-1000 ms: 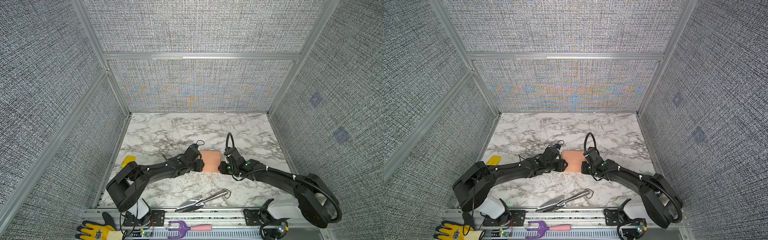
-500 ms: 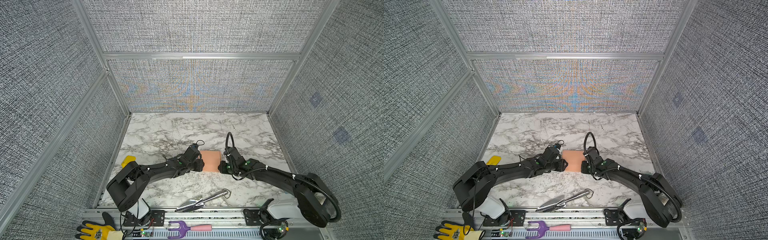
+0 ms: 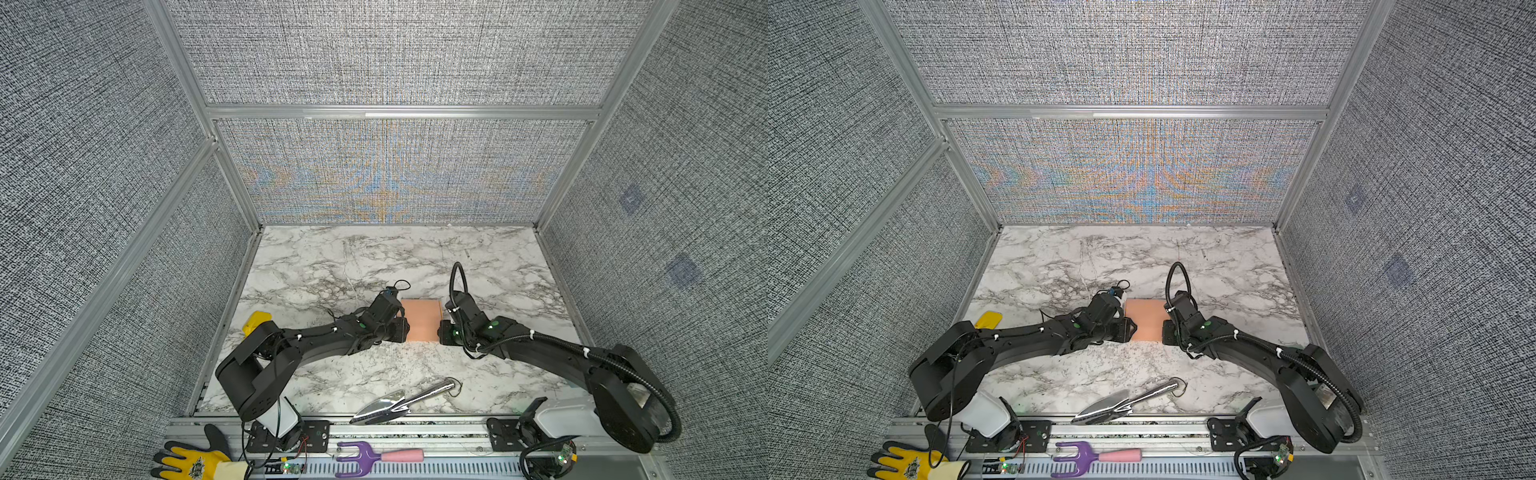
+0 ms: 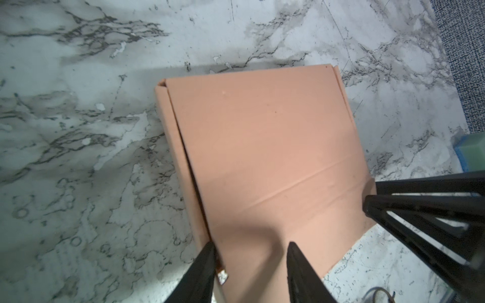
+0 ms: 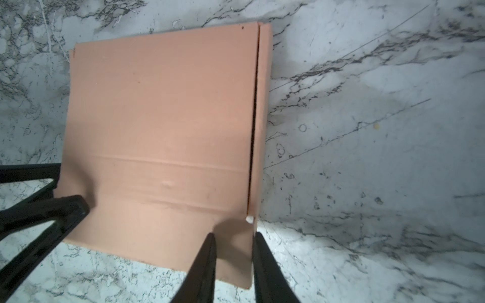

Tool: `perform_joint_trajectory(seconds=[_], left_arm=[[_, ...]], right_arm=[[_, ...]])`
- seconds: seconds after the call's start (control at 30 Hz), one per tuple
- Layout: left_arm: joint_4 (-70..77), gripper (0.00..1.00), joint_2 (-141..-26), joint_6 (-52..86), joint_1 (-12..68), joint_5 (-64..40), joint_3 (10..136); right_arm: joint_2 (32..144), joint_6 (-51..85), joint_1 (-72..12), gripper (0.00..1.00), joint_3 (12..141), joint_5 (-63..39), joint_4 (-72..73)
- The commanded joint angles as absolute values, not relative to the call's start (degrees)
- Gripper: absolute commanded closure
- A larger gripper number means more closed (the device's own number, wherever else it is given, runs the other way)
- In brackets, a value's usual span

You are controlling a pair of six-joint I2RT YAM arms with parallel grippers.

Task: Assemble paper box
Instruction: Fold and tuck the lid into the gap.

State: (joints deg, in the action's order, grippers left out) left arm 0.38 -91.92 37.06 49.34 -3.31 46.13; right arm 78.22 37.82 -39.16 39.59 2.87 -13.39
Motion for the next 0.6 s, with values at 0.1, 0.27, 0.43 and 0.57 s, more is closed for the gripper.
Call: perform_joint_trajectory(seconds=[0.1, 0.27, 0.43, 0.57], left_arm=[[-6.21, 0.53, -92.82, 37.09, 49.46, -3.52, 45.45], [-6.04, 0.53, -92.94, 37.08, 49.44, -3.60, 45.59], [-5.46, 0.53, -93.76, 37.00, 49.53, -4.04, 45.46], [-5.56, 0.53, -94.30, 36.85, 49.57, -4.04, 45.56]], right_arm=[[78.80, 38.38, -39.46, 0.74, 39.66, 1.99, -11.08], [78.62, 38.34, -39.73, 0.73, 39.90, 2.39, -11.19], [80.01, 38.05, -39.73, 0.74, 38.64, 3.76, -9.11], [80.28, 38.28, -39.78, 0.74, 37.23, 4.37, -6.75]])
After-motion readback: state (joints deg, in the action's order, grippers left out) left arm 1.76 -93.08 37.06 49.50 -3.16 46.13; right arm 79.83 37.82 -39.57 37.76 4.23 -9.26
